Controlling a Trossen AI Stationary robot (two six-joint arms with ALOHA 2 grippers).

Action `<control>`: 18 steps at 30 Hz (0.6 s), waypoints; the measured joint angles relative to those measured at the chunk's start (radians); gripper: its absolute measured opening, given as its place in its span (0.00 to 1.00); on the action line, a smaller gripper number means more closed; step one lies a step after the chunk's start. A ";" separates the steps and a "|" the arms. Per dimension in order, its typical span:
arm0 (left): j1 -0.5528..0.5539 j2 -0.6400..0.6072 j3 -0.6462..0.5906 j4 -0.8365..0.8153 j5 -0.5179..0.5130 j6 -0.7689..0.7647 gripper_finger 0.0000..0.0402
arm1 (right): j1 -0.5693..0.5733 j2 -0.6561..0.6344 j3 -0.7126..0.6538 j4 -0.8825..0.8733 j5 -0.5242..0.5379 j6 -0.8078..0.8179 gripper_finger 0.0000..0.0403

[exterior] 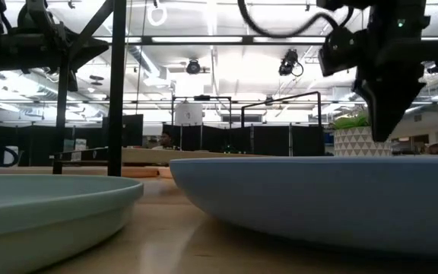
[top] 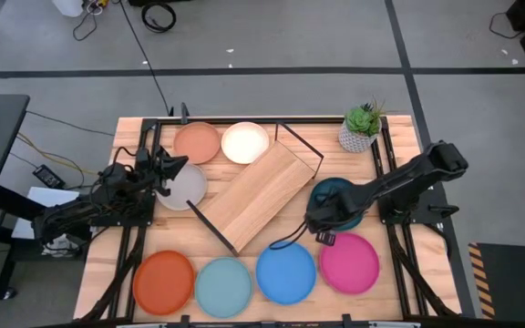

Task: Place and stack plates onto a shelf
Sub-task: Put the dark green plate on the shelf

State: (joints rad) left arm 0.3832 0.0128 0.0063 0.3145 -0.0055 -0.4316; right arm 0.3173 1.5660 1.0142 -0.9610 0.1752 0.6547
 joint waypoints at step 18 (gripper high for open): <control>0.000 0.000 0.000 0.008 -0.001 0.000 0.06 | -0.011 0.070 0.000 0.009 -0.056 0.133 0.39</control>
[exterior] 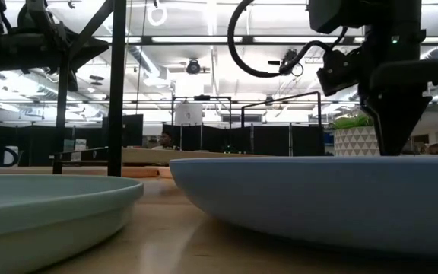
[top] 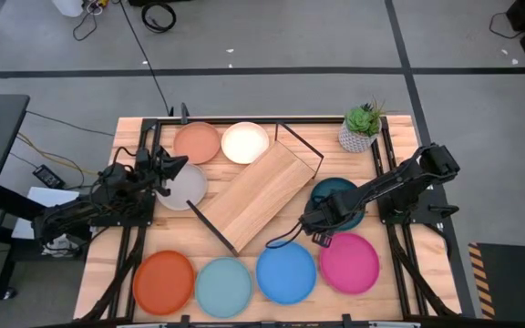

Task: Place and stack plates onto a shelf
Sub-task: Put the dark green plate on the shelf

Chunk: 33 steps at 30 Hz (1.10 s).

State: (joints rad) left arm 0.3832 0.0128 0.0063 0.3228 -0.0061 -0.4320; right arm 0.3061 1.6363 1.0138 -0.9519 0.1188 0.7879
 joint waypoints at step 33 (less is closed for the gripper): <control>0.000 0.000 0.000 0.016 0.000 0.051 0.06 | 0.023 0.105 -0.002 0.057 -0.012 0.113 0.31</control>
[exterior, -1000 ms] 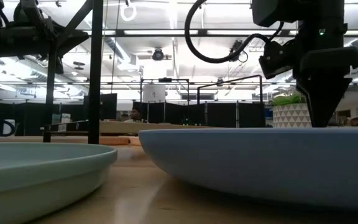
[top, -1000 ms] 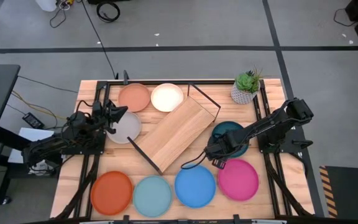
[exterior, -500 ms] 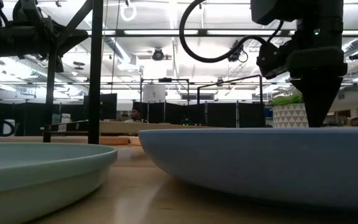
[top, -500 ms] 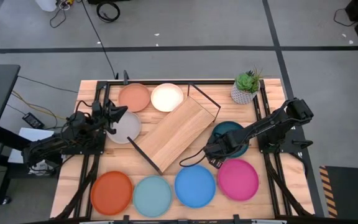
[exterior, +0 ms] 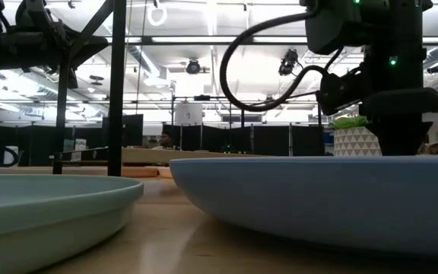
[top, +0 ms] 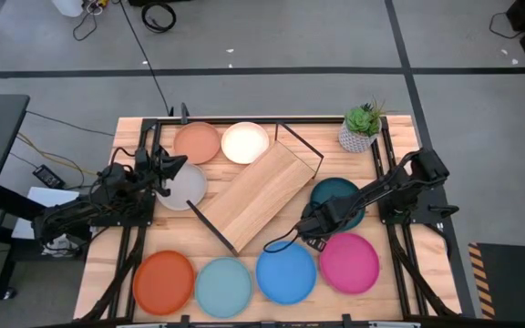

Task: Place and stack plates onto a shelf
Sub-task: Put the dark green plate on the shelf

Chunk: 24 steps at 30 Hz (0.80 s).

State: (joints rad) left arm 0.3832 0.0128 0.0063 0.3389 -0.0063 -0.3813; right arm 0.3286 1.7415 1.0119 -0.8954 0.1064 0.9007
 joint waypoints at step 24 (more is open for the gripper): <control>0.000 0.000 0.000 0.000 0.000 0.001 0.06 | 0.027 0.007 0.280 -0.331 -0.044 -0.090 0.04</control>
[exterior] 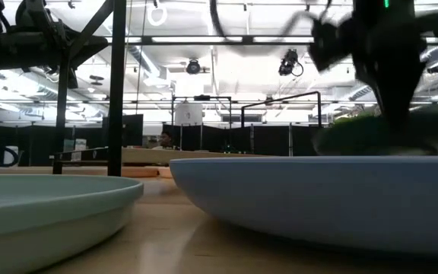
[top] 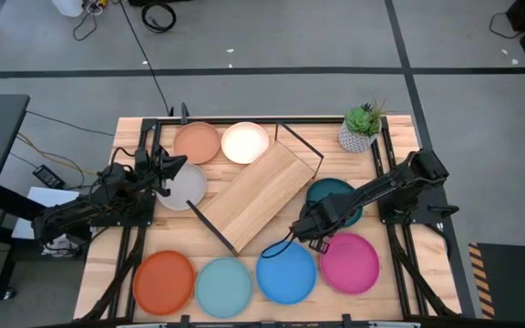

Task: Place and stack plates onto a shelf
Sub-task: Put the dark green plate on the shelf

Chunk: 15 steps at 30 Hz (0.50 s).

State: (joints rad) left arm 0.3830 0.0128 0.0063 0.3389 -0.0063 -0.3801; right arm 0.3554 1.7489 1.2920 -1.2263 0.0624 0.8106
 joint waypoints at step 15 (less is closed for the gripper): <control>0.000 0.000 0.000 -0.007 0.001 -0.056 0.06 | 0.099 0.001 0.116 0.206 0.312 -0.762 0.04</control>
State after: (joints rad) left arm 0.3829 0.0128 0.0063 0.3323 -0.0054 -0.4356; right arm 0.4544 1.7496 1.4078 -1.0204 0.3744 0.0483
